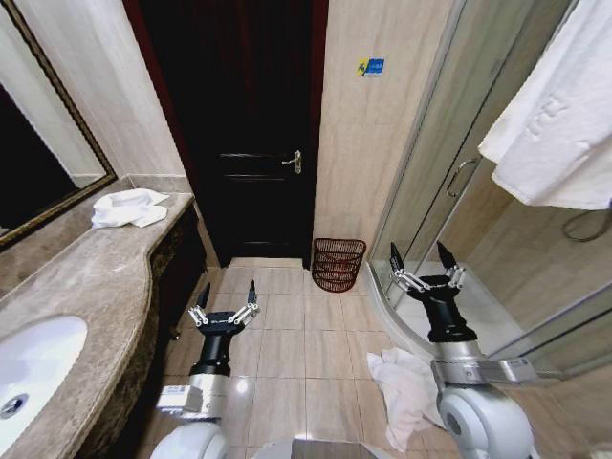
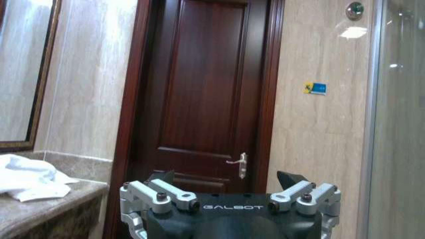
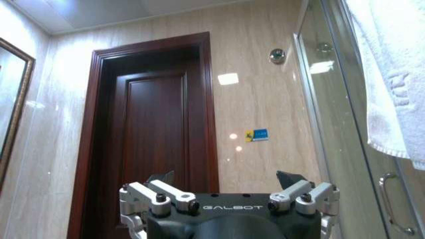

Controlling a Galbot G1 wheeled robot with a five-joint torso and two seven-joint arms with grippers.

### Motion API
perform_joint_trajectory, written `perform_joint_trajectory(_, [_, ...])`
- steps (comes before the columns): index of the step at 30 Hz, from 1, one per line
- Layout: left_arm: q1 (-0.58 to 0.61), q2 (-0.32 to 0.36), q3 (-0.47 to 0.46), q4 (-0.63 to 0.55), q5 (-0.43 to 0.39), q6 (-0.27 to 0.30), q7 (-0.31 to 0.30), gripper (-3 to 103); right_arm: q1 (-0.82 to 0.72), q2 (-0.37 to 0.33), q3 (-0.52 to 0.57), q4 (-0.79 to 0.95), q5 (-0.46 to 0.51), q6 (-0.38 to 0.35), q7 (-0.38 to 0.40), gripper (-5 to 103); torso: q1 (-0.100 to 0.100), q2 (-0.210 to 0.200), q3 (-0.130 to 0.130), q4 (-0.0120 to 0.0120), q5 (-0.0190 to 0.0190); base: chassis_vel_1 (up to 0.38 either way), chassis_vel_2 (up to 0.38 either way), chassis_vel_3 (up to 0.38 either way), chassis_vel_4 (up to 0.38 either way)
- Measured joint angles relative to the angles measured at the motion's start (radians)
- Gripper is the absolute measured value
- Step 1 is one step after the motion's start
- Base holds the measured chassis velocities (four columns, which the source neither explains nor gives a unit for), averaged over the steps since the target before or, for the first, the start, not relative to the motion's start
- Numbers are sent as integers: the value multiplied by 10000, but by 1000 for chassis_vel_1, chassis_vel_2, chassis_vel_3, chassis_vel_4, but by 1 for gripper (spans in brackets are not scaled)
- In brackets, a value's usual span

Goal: Discard the used towel into the hamper.

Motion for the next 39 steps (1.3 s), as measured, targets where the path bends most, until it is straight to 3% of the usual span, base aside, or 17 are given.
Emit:
perform_joint_trajectory(20, [188, 0, -113, -30, 228, 134, -337, 100, 107, 229, 53, -188, -250, -34, -78, 100, 0, 2, 0, 1, 1, 0, 0, 0, 0])
perform_joint_trajectory(39, [-453, 0, 63, 635, -4, -289, -336, 100, 137, 234, 0, -257, -185, -215, -208, 100, -3, 3, -1, 0, 1, -11, 7, 8, -13])
